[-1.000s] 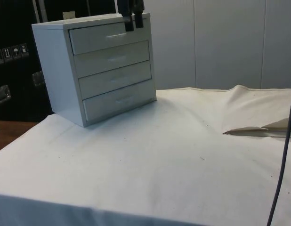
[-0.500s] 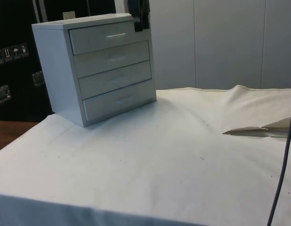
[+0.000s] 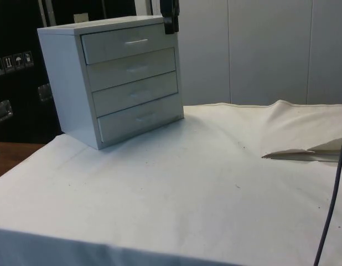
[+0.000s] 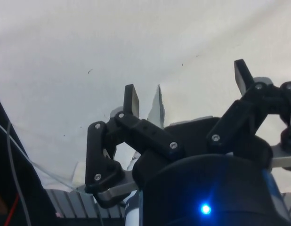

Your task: Open the drawer, then close it.

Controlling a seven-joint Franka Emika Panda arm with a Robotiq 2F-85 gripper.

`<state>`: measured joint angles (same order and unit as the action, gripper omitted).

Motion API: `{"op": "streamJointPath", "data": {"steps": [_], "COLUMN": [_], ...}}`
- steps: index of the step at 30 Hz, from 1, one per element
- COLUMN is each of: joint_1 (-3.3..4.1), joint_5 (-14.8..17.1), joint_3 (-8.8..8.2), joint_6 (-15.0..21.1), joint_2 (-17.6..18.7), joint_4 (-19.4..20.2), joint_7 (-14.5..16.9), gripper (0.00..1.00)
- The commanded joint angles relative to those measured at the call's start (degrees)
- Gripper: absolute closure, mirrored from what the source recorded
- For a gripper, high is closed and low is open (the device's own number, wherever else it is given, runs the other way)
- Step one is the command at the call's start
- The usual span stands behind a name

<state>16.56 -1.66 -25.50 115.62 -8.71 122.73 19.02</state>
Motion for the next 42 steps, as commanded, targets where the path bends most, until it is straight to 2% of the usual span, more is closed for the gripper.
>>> {"op": "streamJointPath", "data": {"steps": [1,8,9,17,18,19,23,25,26,28,34,35,37,42], "joint_1": [-0.11,-0.06,0.0,0.0,0.0,0.0,0.0,0.06,0.0,0.06,0.06,0.0,0.06,0.06], "joint_5": [-0.23,0.11,0.06,0.52,0.29,0.57,0.74,0.8,0.52,0.86,0.92,0.63,0.92,0.86], "joint_3": [-0.17,-1.72,-1.72,-2.98,-2.86,-3.04,-3.55,-3.67,-3.61,-3.78,-4.01,-3.95,-4.13,-4.3], "joint_6": [1.15,3.32,2.64,5.67,4.7,5.9,6.93,7.1,6.25,7.39,7.96,7.22,8.31,9.51], "joint_2": [-0.52,-0.63,-0.34,-0.63,-0.34,-0.63,-0.63,-0.63,-0.34,-0.57,-0.57,-0.34,-0.57,-0.34], "joint_4": [0.52,0.86,0.52,1.03,0.63,1.03,1.15,1.09,0.74,1.09,1.09,0.74,1.09,1.38], "joint_7": [0.74,4.98,4.76,9.57,8.94,10.03,12.49,13.41,12.89,14.73,17.25,16.73,18.51,20.34], "gripper": [0.0,0.0,0.0,0.0,0.0,0.0,0.0,0.0,0.0,0.0,0.0,0.0,0.0,0.0]}}
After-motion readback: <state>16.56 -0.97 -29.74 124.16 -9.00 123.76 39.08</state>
